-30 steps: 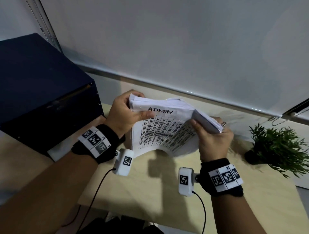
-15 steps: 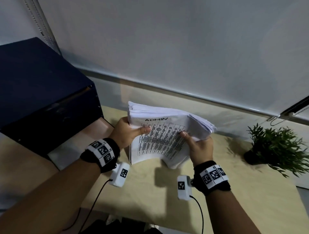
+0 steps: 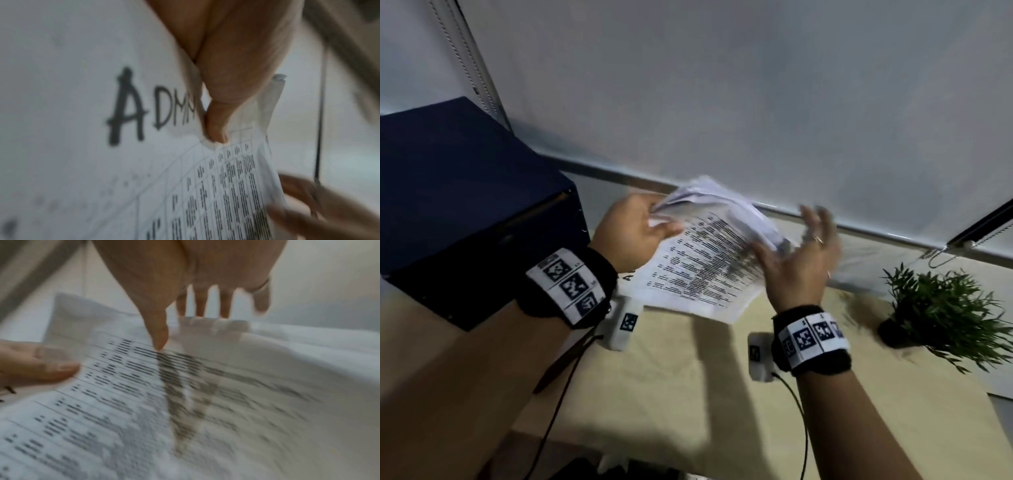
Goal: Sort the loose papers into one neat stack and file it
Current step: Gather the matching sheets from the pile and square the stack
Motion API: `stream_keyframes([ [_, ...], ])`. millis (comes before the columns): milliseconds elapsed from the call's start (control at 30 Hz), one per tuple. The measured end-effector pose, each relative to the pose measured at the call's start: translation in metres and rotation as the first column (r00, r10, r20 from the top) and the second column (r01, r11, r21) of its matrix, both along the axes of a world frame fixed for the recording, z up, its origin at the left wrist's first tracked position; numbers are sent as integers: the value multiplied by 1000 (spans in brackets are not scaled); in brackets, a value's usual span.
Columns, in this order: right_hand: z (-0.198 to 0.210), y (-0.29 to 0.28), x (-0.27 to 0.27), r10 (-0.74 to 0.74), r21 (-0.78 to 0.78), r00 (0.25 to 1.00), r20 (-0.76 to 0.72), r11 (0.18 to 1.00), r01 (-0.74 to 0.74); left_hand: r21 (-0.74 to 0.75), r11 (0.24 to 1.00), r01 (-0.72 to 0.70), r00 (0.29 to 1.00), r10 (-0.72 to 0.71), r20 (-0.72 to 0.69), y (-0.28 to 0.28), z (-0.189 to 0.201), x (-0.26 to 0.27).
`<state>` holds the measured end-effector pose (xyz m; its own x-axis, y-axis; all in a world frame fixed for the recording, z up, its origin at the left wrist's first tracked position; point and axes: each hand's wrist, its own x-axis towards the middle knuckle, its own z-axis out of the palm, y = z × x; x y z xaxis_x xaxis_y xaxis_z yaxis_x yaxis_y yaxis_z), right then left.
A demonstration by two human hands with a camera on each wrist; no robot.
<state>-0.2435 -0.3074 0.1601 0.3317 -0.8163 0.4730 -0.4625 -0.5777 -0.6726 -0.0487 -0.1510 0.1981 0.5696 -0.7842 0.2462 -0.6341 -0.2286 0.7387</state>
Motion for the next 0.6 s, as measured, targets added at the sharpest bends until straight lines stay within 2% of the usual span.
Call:
stream_keyframes([
  [33, -15, -1, -8, -185, 81, 979, -82, 978, 192, -41, 996, -83, 993, 79, -83, 6, -7, 4],
  [67, -29, -2, -16, -308, 197, 931, -194, 918, 344, -77, 983, -164, 971, 147, -191, 13, -17, 8],
  [100, -46, -2, -23, -350, 332, 896, -274, 839, 430, -103, 968, -230, 932, 189, -309, 18, -26, 11],
  [133, -57, 1, -26, -345, 490, 894, -286, 749, 446, -125, 948, -294, 880, 217, -424, 21, -33, 12],
  [167, -72, 0, -26, -346, 664, 913, -215, 634, 397, -141, 927, -348, 825, 231, -516, 22, -40, 12],
  [200, -79, 1, -25, -367, 832, 927, -74, 490, 260, -155, 907, -391, 769, 230, -597, 23, -47, 11],
  [233, -85, 4, -22, -415, 941, 904, 106, 335, 43, -162, 890, -426, 706, 215, -675, 22, -51, 7],
  [267, -88, 8, -18, -466, 957, 841, 274, 216, -192, -161, 877, -454, 635, 192, -748, 21, -53, 1],
  [300, -90, 11, -14, -492, 912, 770, 405, 164, -375, -139, 869, -475, 557, 174, -812, 20, -57, -3],
  [333, -86, 14, -11, -483, 858, 720, 499, 158, -488, -121, 869, -480, 473, 140, -870, 20, -61, -7],
  [400, -81, 15, -5, -449, 786, 657, 606, 213, -580, -105, 894, -436, 343, 57, -938, 20, -71, -16],
  [467, -76, 12, -4, -452, 726, 581, 677, 281, -628, -100, 920, -380, 318, 28, -948, 23, -83, -19],
  [533, -68, 8, -12, -412, 676, 537, 736, 425, -601, -157, 927, -341, 294, -54, -954, 32, -97, -12],
  [567, -64, 5, -20, -368, 654, 545, 754, 494, -573, -187, 930, -317, 274, -99, -957, 36, -101, -8],
  [600, -58, 2, -28, -315, 637, 571, 758, 544, -546, -185, 933, -307, 286, -95, -954, 39, -102, -3],
])
